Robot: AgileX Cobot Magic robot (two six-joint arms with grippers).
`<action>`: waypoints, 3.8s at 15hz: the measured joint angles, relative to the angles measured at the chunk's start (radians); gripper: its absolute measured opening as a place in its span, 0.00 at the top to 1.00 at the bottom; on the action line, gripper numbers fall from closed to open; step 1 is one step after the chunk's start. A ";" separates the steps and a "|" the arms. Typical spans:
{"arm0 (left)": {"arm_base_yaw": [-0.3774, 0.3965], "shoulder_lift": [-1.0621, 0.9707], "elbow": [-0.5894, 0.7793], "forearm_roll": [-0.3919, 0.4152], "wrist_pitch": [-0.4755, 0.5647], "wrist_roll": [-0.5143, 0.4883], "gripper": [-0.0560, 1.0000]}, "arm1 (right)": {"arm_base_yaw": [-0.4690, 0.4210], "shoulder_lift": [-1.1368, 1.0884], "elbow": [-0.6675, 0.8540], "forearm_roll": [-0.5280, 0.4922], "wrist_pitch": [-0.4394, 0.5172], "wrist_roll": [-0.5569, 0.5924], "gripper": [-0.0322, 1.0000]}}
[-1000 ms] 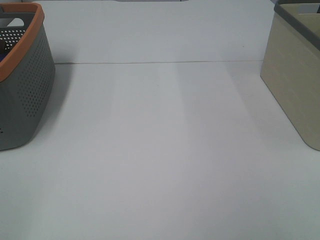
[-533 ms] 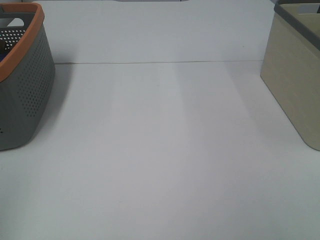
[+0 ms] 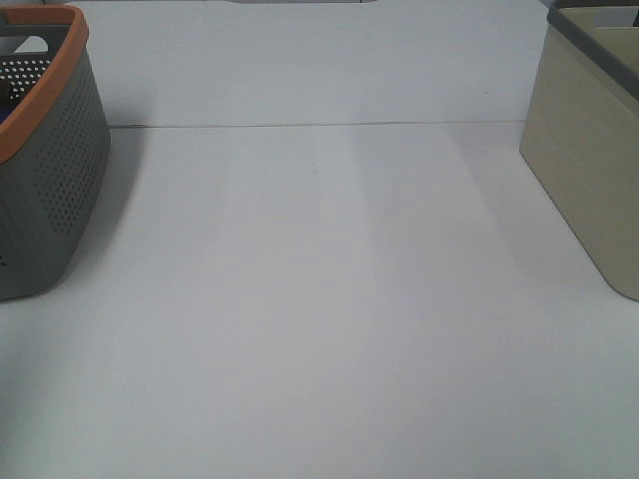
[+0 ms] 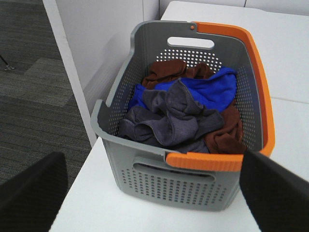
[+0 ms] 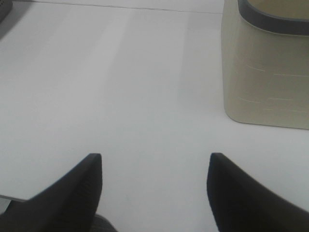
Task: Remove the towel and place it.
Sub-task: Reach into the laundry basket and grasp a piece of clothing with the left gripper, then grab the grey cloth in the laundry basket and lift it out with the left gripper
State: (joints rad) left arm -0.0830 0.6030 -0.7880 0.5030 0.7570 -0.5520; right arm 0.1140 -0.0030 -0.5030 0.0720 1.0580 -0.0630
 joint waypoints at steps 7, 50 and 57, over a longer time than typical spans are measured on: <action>0.000 0.356 -0.188 0.156 -0.177 -0.302 0.09 | 0.000 0.000 0.000 0.000 0.000 0.000 0.35; 0.097 1.465 -0.842 0.055 -0.046 -0.875 0.27 | 0.000 0.000 0.000 -0.056 0.000 0.085 0.35; 0.097 1.465 -0.842 0.052 -0.063 -0.821 0.95 | 0.000 0.000 0.000 -0.056 0.000 0.085 0.35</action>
State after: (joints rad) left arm 0.0140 2.0680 -1.6300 0.5550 0.6940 -1.3730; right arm 0.1140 -0.0030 -0.5030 0.0160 1.0580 0.0220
